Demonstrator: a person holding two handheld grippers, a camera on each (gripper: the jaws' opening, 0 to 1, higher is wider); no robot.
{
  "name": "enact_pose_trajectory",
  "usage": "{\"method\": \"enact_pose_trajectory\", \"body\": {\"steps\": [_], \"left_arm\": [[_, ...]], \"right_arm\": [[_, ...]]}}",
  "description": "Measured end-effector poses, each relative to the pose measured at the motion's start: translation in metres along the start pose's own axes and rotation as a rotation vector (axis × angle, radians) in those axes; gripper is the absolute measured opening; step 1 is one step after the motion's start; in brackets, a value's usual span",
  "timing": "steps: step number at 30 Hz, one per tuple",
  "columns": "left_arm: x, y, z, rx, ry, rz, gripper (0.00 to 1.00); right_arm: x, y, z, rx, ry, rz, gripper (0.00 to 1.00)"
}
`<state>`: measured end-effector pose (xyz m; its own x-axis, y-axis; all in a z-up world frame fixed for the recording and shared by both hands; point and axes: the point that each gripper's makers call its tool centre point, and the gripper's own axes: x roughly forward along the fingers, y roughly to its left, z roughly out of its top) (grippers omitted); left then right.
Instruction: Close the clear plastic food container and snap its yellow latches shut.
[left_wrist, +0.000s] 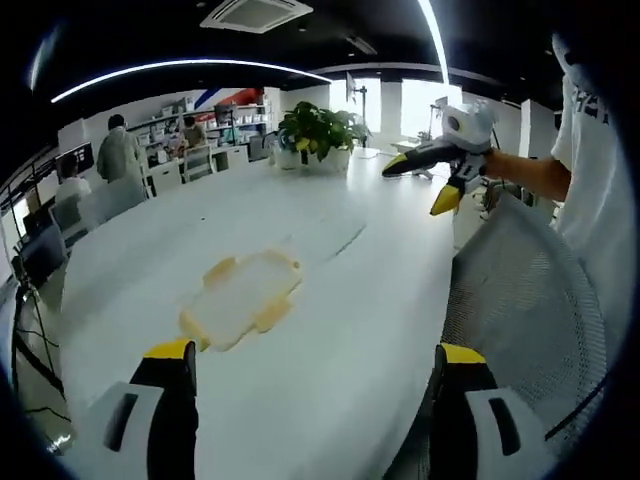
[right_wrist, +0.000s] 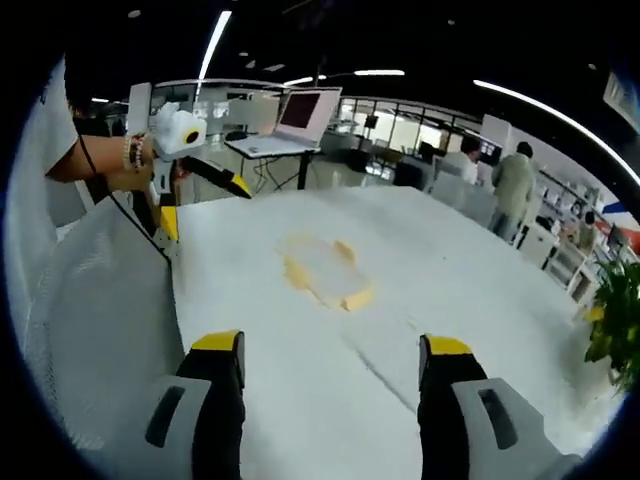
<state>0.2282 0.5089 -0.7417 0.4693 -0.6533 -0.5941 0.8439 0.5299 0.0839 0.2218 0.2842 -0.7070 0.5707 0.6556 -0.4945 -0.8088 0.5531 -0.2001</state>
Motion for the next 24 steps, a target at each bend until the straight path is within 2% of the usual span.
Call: {"method": "enact_pose_trajectory", "body": {"steps": [2, 5, 7, 10, 12, 16, 20, 24], "left_arm": [[0.001, 0.014, 0.000, 0.035, 0.038, 0.002, 0.96], [0.005, 0.030, 0.001, 0.066, 0.083, -0.047, 0.96], [0.009, 0.039, -0.005, 0.103, 0.152, -0.088, 0.96], [0.016, 0.054, -0.015, 0.126, 0.244, -0.120, 0.94], [0.023, 0.066, -0.018, 0.144, 0.281, -0.122, 0.92], [0.033, 0.080, -0.018, 0.193, 0.309, -0.139, 0.91], [0.042, 0.089, -0.018, 0.201, 0.325, -0.169, 0.91], [0.049, 0.101, -0.026, 0.253, 0.384, -0.198, 0.92]], "right_arm": [[0.008, -0.004, 0.005, -0.049, -0.004, 0.027, 0.69], [0.023, -0.008, 0.012, -0.084, -0.011, 0.079, 0.82], [0.034, -0.015, 0.011, -0.080, 0.027, 0.100, 0.87], [0.051, -0.025, 0.011, -0.132, 0.065, 0.135, 0.85], [0.059, -0.031, 0.010, -0.147, 0.092, 0.153, 0.83], [0.076, -0.042, 0.012, -0.175, 0.119, 0.193, 0.83], [0.091, -0.050, 0.011, -0.207, 0.151, 0.226, 0.81], [0.106, -0.054, 0.010, -0.223, 0.173, 0.266, 0.79]]}}
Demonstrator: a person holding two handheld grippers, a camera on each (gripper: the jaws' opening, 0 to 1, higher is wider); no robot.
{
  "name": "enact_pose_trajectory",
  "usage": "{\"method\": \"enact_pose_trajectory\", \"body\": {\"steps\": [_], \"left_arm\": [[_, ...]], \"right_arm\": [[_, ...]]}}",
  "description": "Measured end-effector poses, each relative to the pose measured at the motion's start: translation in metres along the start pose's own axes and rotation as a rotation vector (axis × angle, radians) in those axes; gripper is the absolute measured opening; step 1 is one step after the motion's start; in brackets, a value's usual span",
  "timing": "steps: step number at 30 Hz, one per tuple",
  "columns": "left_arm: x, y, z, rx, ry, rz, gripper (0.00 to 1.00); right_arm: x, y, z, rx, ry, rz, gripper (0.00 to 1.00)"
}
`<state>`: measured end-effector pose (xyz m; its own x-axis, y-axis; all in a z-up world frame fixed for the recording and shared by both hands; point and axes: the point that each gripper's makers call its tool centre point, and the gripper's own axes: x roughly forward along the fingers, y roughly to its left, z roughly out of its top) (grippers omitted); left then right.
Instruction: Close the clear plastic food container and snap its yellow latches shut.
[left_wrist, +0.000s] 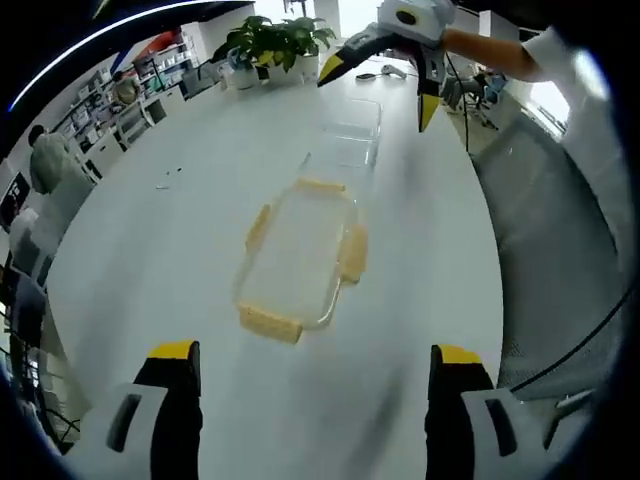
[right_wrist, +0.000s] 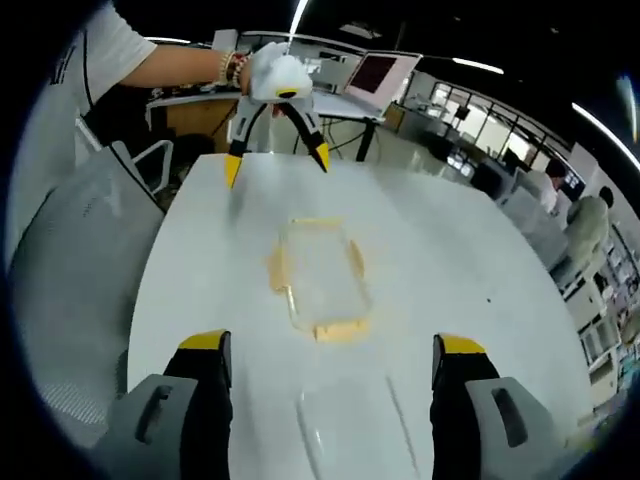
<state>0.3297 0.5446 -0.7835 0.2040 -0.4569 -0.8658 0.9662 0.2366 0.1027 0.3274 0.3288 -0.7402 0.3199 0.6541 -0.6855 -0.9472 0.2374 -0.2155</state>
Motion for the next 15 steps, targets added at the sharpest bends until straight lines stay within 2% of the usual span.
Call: {"method": "enact_pose_trajectory", "body": {"steps": [3, 8, 15], "left_arm": [[0.006, 0.008, -0.003, 0.017, 0.022, -0.019, 0.90], [0.017, 0.017, -0.002, 0.041, 0.039, -0.057, 0.78], [0.039, 0.021, -0.004, 0.092, 0.105, -0.117, 0.75]], "right_arm": [[0.008, -0.004, -0.001, -0.006, 0.012, 0.020, 0.79], [0.029, -0.005, -0.009, -0.012, 0.052, 0.086, 0.75], [0.059, -0.006, -0.018, -0.043, 0.123, 0.173, 0.73]]}}
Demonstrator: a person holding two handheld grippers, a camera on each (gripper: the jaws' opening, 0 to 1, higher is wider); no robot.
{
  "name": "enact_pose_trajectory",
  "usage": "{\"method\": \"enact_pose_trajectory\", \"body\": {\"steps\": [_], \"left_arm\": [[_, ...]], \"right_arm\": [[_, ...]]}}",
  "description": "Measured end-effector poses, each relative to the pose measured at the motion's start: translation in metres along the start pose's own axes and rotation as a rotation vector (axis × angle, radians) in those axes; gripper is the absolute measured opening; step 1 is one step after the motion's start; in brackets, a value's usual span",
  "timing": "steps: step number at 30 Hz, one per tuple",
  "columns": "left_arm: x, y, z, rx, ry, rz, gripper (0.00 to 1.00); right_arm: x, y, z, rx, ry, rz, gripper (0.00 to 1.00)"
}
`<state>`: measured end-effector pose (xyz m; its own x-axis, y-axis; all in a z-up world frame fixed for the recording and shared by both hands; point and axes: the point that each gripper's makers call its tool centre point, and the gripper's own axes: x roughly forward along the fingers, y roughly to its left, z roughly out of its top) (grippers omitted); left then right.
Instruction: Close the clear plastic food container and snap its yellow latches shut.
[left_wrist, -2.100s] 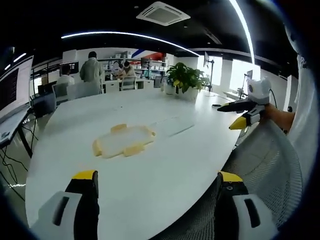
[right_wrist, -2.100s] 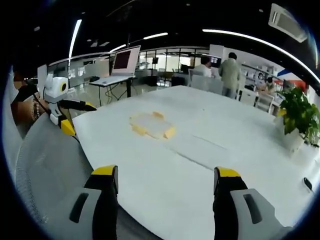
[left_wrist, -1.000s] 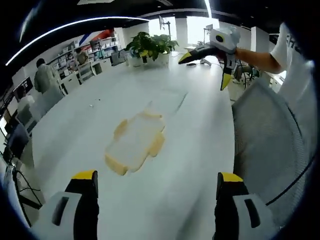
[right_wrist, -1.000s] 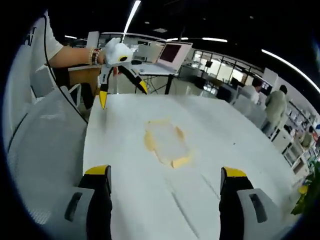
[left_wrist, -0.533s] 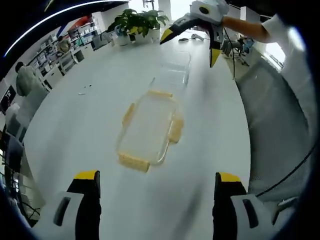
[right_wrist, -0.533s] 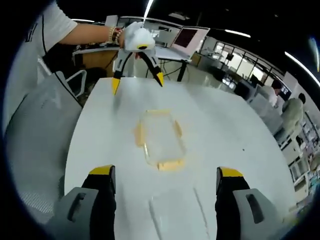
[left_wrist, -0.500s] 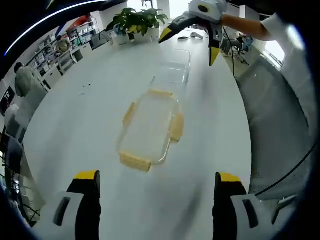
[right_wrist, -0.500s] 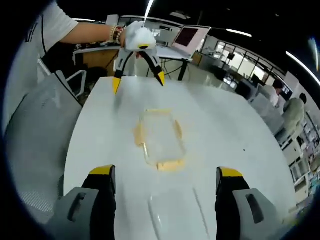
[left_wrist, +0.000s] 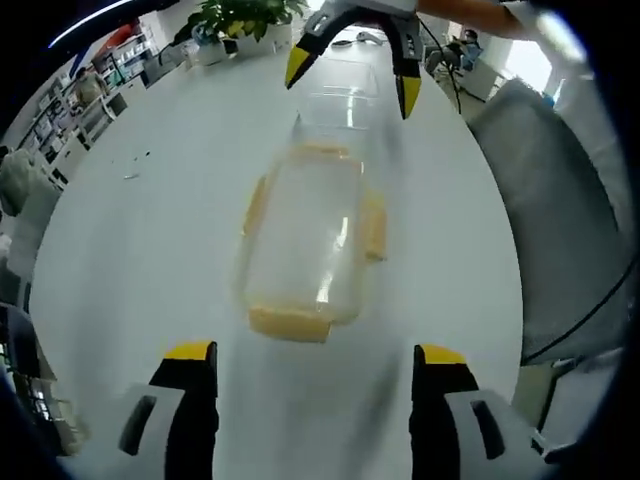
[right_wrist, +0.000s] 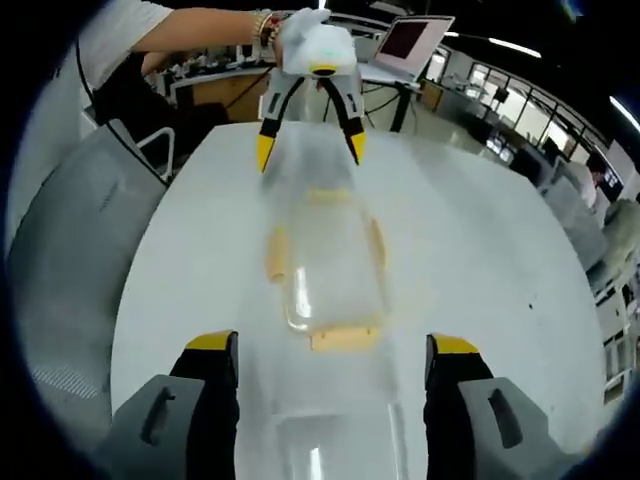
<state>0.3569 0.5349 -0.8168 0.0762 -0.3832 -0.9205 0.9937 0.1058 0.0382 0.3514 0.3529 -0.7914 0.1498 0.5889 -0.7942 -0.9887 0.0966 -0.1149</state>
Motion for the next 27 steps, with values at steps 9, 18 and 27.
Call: {"method": "enact_pose_trajectory", "body": {"steps": [9, 18, 27], "left_arm": [[0.015, 0.009, 0.000, 0.038, 0.042, -0.032, 0.66], [0.025, 0.014, 0.000, 0.045, 0.053, -0.063, 0.53], [0.029, 0.012, 0.001, 0.071, 0.071, -0.079, 0.47]], "right_arm": [[0.027, -0.005, -0.010, -0.008, 0.081, 0.089, 0.63], [0.045, -0.005, -0.021, -0.022, 0.151, 0.151, 0.54], [0.053, -0.009, -0.022, -0.037, 0.185, 0.159, 0.47]]}}
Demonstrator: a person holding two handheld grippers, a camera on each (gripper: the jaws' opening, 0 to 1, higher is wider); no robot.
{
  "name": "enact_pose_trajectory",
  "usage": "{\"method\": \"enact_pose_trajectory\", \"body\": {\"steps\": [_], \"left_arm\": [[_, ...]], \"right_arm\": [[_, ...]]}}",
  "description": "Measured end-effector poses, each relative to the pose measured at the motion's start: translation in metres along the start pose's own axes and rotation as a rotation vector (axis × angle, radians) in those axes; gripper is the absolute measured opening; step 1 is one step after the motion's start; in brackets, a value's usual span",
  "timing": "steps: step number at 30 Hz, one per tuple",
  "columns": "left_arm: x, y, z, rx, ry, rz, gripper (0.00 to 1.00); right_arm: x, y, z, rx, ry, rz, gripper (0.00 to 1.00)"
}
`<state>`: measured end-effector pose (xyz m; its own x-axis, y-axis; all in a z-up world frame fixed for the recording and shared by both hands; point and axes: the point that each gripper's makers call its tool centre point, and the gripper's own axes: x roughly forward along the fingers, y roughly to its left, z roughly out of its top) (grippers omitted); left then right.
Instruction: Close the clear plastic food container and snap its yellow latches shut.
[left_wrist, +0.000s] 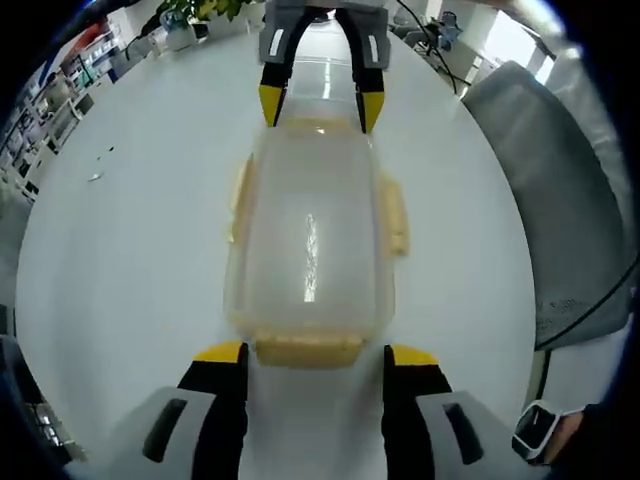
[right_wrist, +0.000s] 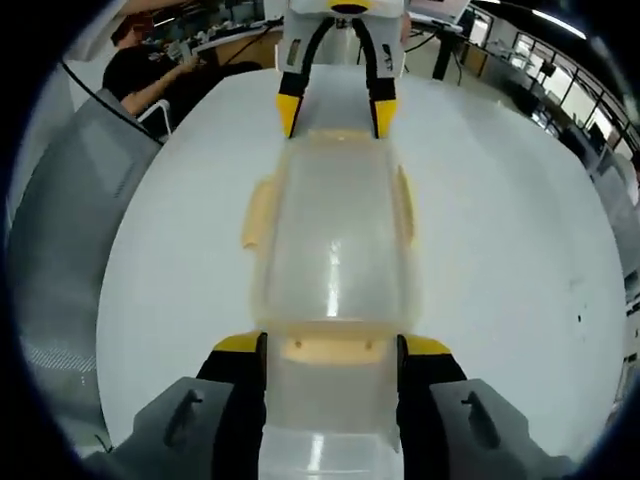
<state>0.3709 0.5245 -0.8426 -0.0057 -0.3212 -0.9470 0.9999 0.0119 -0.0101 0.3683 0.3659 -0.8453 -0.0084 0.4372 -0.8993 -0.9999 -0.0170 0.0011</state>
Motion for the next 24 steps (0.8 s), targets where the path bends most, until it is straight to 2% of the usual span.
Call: {"method": "enact_pose_trajectory", "body": {"steps": [3, 7, 9, 13, 24], "left_arm": [[-0.0002, 0.0009, 0.0006, 0.000, -0.001, 0.000, 0.40], [-0.0016, 0.0010, 0.0008, -0.006, -0.003, -0.001, 0.39], [-0.0023, 0.0042, 0.0002, 0.000, 0.003, 0.017, 0.34], [-0.0024, 0.0039, 0.0013, -0.022, 0.003, 0.012, 0.34], [-0.0007, 0.0029, 0.0003, -0.005, 0.067, 0.032, 0.34]], "right_arm": [[-0.0002, -0.0020, 0.0021, -0.008, 0.002, 0.001, 0.42], [0.0008, -0.0024, 0.0009, -0.001, 0.011, 0.005, 0.41], [0.0006, -0.0040, 0.0002, -0.011, 0.020, 0.001, 0.40], [0.0005, -0.0060, -0.0003, -0.021, 0.034, 0.005, 0.37], [0.0027, -0.0055, 0.0005, -0.016, 0.088, 0.003, 0.37]]}}
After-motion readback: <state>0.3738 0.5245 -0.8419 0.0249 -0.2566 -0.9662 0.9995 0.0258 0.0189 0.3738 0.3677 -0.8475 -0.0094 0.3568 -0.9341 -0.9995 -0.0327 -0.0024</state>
